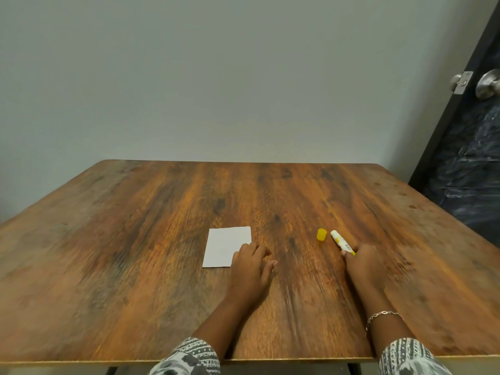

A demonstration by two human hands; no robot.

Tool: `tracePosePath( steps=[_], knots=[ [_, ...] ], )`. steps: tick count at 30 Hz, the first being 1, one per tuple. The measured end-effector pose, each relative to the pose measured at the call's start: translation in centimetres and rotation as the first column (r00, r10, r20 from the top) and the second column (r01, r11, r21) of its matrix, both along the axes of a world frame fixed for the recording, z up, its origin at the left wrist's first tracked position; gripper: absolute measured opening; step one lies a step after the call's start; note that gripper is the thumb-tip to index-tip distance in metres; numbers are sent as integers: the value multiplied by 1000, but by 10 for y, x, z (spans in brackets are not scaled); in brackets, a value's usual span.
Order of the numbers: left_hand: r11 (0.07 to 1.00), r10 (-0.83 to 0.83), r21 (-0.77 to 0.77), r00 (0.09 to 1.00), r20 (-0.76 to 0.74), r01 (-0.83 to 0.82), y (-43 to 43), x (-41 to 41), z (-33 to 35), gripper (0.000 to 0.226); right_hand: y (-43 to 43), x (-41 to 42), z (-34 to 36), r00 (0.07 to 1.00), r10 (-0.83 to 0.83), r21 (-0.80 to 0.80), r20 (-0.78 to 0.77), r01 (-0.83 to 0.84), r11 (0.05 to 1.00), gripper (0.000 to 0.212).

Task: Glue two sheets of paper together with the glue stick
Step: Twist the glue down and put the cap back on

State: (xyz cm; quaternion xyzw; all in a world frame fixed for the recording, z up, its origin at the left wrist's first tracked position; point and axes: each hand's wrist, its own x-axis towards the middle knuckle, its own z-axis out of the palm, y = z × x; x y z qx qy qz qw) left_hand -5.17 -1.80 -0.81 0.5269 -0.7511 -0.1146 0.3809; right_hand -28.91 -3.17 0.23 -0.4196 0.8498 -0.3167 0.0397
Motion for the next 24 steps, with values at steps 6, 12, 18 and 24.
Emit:
tracePosePath(
  steps=[6, 12, 18, 24],
  knots=[
    [1000, -3, -6, 998, -68, 2, -2, -2, -2, 22, 8, 14, 2, 972, 56, -299, 230, 16, 954, 19],
    [998, -62, -16, 965, -255, 60, 1, -9, 3, 40, 17, 91, 9, 548, 578, -548, 605, -240, 801, 18],
    [996, -85, -21, 887, -454, 85, 3, -7, 10, 36, 20, 120, 3, 430, 730, -519, 532, -515, 682, 19],
    [997, -46, 23, 851, -524, 68, 0, -4, 7, 13, 22, 122, 4, 322, 759, -515, 565, -581, 630, 32]
  ],
)
